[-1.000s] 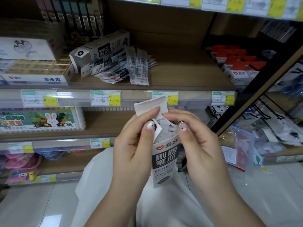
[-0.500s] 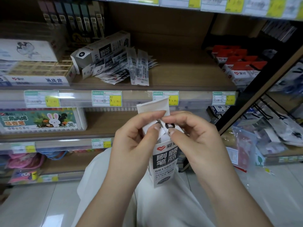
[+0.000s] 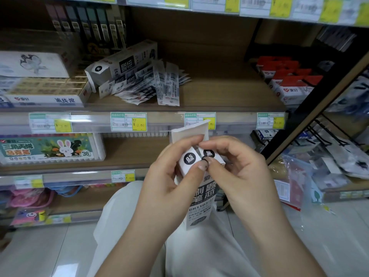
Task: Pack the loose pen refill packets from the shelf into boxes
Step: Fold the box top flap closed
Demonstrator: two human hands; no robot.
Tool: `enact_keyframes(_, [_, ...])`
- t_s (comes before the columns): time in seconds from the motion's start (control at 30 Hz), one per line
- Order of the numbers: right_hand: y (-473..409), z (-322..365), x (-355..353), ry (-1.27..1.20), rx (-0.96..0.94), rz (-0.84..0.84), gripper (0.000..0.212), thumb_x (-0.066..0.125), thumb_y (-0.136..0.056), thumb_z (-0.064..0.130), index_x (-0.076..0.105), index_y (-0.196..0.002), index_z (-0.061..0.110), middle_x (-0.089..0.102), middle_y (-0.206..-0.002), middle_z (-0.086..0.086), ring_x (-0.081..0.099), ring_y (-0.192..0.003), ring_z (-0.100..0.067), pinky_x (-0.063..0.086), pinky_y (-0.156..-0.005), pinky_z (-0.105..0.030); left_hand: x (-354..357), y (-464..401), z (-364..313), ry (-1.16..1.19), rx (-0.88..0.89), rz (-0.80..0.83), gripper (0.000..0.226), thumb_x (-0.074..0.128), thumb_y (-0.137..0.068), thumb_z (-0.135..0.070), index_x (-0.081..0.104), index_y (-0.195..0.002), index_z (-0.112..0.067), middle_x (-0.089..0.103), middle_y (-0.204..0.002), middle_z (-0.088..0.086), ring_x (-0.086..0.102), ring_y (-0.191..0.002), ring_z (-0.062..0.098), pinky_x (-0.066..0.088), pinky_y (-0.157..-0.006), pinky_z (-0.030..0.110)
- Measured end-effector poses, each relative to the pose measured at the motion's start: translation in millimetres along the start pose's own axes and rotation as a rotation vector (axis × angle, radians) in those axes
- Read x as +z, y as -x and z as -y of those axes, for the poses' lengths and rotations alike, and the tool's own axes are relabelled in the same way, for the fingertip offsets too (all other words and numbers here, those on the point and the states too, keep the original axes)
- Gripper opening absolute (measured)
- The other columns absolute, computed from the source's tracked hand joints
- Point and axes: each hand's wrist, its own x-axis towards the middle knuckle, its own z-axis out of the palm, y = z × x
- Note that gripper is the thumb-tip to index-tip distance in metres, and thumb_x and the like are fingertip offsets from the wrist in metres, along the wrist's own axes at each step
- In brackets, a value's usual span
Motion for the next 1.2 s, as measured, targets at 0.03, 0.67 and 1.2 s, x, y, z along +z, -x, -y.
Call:
enact_keyframes(0.03, [0.0, 0.2, -0.5, -0.005, 0.008, -0.004, 0.026, 0.059, -0.072, 0.013, 0.068, -0.088, 0.031, 0.066, -0.096, 0.003, 0.063, -0.097, -0.012, 0.051, -0.082, -0.027, -0.2, -0.2, -0.8, -0.022, 0.014, -0.002, 0.034, 0.057, -0.072, -0.038, 0.065, -0.104, -0.043, 0.065, -0.111, -0.015, 0.060, -0.102, -0.002, 0.046, -0.081, 0.012])
enact_keyframes(0.67, [-0.8, -1.1, 14.9, 0.011, -0.022, -0.132, 0.022, 0.054, -0.081, 0.013, 0.072, -0.084, 0.025, 0.066, -0.096, 0.010, 0.061, -0.096, -0.001, 0.043, -0.080, -0.010, 3.8, -2.3, 7.6, -0.226, 0.184, -0.083, 0.032, 0.036, -0.095, -0.026, 0.055, -0.119, -0.028, 0.056, -0.121, -0.009, 0.047, -0.117, -0.010, 0.033, -0.093, 0.004])
enact_keyframes(1.2, [-10.3, 3.7, -7.8, -0.218, 0.138, 0.112, 0.057, 0.054, -0.073, -0.001, 0.059, -0.114, 0.038, 0.066, -0.101, 0.004, 0.061, -0.092, -0.006, 0.046, -0.078, -0.017, 1.3, -4.4, -0.2, -0.235, 0.058, -0.121, 0.024, 0.045, -0.077, -0.035, 0.067, -0.086, -0.038, 0.064, -0.092, -0.011, 0.060, -0.082, 0.007, 0.043, -0.068, 0.007])
